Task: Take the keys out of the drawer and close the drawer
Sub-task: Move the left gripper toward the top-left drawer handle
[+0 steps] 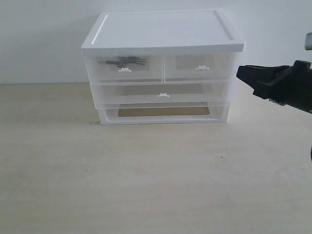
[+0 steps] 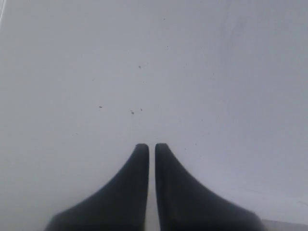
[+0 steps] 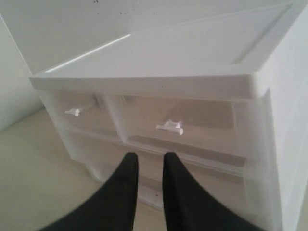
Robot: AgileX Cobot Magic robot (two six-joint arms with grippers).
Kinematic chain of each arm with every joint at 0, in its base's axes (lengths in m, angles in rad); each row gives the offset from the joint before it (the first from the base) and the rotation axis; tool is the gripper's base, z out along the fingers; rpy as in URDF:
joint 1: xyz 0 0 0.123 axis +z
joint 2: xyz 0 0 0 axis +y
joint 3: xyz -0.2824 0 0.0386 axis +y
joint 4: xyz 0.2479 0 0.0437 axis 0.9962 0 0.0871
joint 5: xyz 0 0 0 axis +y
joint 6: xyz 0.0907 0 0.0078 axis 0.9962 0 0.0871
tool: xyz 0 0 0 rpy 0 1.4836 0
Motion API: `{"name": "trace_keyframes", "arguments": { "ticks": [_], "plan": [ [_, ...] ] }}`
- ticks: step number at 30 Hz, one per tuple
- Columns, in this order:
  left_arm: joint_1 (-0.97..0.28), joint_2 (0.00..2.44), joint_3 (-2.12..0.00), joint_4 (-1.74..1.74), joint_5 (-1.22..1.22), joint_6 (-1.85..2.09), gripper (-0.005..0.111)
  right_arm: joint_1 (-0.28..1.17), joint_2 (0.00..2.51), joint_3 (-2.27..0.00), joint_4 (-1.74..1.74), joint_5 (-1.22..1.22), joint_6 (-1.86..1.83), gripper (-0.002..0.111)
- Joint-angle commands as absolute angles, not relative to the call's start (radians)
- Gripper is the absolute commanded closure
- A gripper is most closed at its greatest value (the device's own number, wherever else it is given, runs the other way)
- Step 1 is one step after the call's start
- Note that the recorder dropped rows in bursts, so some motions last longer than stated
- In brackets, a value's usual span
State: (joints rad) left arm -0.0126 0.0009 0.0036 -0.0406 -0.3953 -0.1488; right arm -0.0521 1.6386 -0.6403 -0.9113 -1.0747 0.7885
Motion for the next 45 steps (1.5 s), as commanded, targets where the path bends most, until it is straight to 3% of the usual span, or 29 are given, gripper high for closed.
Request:
{"name": "trace_keyframes", "arguments": {
  "ticks": [1, 10, 16, 21, 28, 45],
  "plan": [
    [-0.01, 0.0, 0.0, 0.017, -0.444, -0.248, 0.102, 0.003, 1.703, -0.723, -0.933, -1.044, 0.808, 0.091],
    [-0.01, 0.206, 0.0, 0.093, -0.625, -0.276, 0.102, 0.167, 1.789, -0.891, -0.926, -0.835, 0.774, 0.091],
    [-0.01, 0.639, -0.088, 0.43, -0.904, -0.442, 0.102, 0.17, 1.789, -0.906, -0.785, -0.741, 0.685, 0.091],
    [-0.01, 1.019, -0.235, 0.649, -0.956, -0.483, 0.102, 0.17, 1.797, -0.906, -0.709, -0.718, 0.612, 0.091],
    [-0.01, 1.368, -0.307, 0.701, -1.122, -0.472, 0.102, 0.17, 1.882, -0.91, -0.538, -0.755, 0.476, 0.091],
    [-0.01, 1.519, -0.373, 0.828, -1.154, -0.439, 0.102, 0.17, 1.895, -0.91, -0.507, -0.894, 0.443, 0.091]
  ]
}}
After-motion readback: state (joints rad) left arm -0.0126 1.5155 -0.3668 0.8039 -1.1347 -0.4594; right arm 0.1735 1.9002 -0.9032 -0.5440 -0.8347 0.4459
